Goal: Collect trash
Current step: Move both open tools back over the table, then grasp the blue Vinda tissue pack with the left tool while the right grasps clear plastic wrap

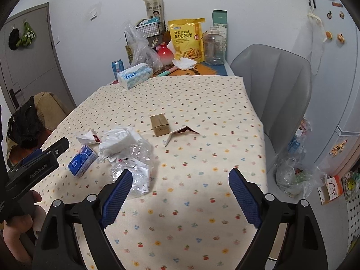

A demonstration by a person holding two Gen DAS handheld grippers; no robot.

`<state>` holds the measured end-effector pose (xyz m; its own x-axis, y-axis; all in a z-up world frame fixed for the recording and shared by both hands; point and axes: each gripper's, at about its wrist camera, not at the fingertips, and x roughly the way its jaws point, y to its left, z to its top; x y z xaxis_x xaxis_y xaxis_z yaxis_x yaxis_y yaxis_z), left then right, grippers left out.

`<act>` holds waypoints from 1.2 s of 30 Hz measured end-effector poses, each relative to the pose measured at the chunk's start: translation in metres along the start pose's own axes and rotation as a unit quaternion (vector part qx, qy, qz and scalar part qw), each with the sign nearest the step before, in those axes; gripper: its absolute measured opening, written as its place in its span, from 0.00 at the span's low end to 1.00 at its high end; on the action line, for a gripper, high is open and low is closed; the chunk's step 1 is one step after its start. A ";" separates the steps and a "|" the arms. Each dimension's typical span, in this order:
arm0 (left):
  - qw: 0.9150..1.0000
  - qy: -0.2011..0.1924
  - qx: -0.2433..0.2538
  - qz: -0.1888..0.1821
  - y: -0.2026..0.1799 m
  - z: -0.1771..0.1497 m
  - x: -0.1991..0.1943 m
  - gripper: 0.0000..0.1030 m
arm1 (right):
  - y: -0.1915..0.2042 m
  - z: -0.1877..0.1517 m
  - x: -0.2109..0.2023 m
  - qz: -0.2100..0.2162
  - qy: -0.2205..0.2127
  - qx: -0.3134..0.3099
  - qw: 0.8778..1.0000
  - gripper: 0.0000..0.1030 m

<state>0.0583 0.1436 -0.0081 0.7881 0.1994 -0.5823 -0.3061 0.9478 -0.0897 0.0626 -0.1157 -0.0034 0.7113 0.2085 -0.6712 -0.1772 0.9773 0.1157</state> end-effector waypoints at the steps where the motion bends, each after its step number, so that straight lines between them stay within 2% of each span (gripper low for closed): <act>1: 1.000 0.000 -0.002 0.003 0.004 0.000 0.000 0.94 | 0.003 0.000 0.002 0.003 0.003 0.000 1.000 0.82; 4: 1.000 -0.003 -0.007 0.007 0.017 -0.002 -0.001 0.94 | 0.011 -0.003 0.006 0.010 0.009 -0.008 1.000 0.81; 8: 1.000 0.020 -0.019 0.007 0.029 -0.012 0.012 0.94 | 0.023 -0.008 0.018 0.021 0.027 -0.022 0.999 0.78; 17: 0.999 0.051 -0.010 0.006 0.023 -0.018 0.044 0.94 | 0.031 -0.006 0.035 0.020 0.043 -0.024 0.999 0.77; 20: 0.998 0.066 0.001 0.011 0.019 -0.019 0.057 0.94 | 0.032 -0.005 0.041 0.018 0.048 -0.023 0.998 0.80; 23: 0.997 0.070 0.018 0.030 0.013 -0.019 0.066 0.94 | 0.036 -0.003 0.048 0.017 0.054 -0.026 0.998 0.82; 30: 0.994 0.108 0.014 0.023 0.015 -0.014 0.089 0.93 | 0.054 0.001 0.064 0.015 0.060 -0.041 0.997 0.91; 32: 0.992 0.127 0.010 0.014 0.017 -0.016 0.095 0.80 | 0.058 0.001 0.071 0.013 0.065 -0.043 0.997 0.92; 34: 0.991 0.131 0.013 0.016 0.018 -0.017 0.098 0.59 | 0.062 0.000 0.078 0.011 0.072 -0.044 0.996 0.92; 35: 0.991 0.129 0.014 0.013 0.019 -0.018 0.098 0.57 | 0.064 -0.001 0.081 0.011 0.075 -0.045 0.996 0.92; 36: 0.992 0.128 0.012 0.006 0.021 -0.018 0.098 0.48 | 0.066 -0.001 0.083 0.010 0.078 -0.047 0.996 0.92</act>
<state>0.1197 0.1785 -0.0813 0.6224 0.1444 -0.7693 -0.2993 0.9521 -0.0634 0.1093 -0.0344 -0.0527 0.5947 0.2128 -0.7753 -0.2580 0.9638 0.0666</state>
